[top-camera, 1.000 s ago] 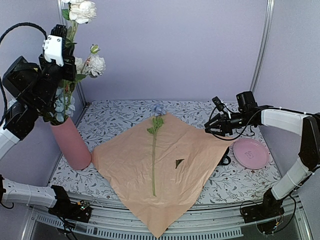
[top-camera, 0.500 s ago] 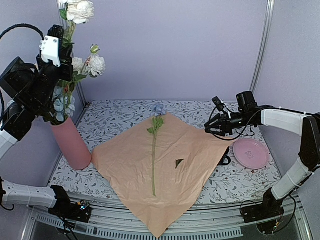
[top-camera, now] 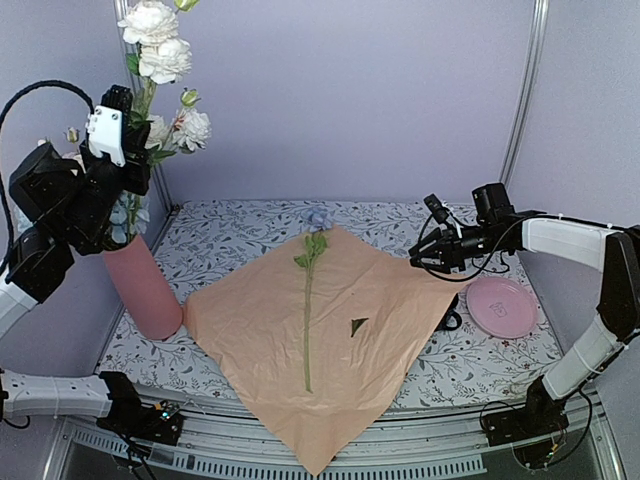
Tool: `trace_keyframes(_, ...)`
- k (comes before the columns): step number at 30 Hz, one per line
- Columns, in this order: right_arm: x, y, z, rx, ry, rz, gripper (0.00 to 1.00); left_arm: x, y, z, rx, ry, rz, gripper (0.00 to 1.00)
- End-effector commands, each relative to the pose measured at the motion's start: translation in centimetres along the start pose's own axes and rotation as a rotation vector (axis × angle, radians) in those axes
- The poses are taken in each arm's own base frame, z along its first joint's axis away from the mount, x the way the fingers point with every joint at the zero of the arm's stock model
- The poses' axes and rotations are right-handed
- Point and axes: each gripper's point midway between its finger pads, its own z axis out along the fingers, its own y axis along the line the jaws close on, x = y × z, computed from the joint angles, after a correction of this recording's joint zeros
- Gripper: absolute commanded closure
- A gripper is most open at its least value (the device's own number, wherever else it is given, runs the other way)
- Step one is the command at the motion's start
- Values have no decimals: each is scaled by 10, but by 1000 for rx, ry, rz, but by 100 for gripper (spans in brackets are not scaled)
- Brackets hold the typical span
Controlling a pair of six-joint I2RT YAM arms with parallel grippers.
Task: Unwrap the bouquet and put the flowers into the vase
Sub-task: Place the fake flower in the vase.
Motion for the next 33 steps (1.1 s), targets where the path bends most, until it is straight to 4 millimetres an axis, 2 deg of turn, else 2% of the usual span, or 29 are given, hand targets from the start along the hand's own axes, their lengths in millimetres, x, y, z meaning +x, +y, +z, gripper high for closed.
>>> trace_keyframes(1,-6,-1,1,-13,-2,-7,49,20,5,-9,-11,54,-49,100)
trace_keyframes(8,-3,-3,2,-15,3,-1,49,45,14,-27,-40,110,-65,100)
trace_keyframes(13,-2,-4,3,-16,8,6,49,61,13,-33,-36,164,-66,100)
trace_keyframes(25,-2,-3,4,-26,7,10,49,85,13,-47,-33,243,-117,100)
trace_keyframes(33,-2,-3,4,-31,7,12,49,72,18,-46,-19,249,-134,73)
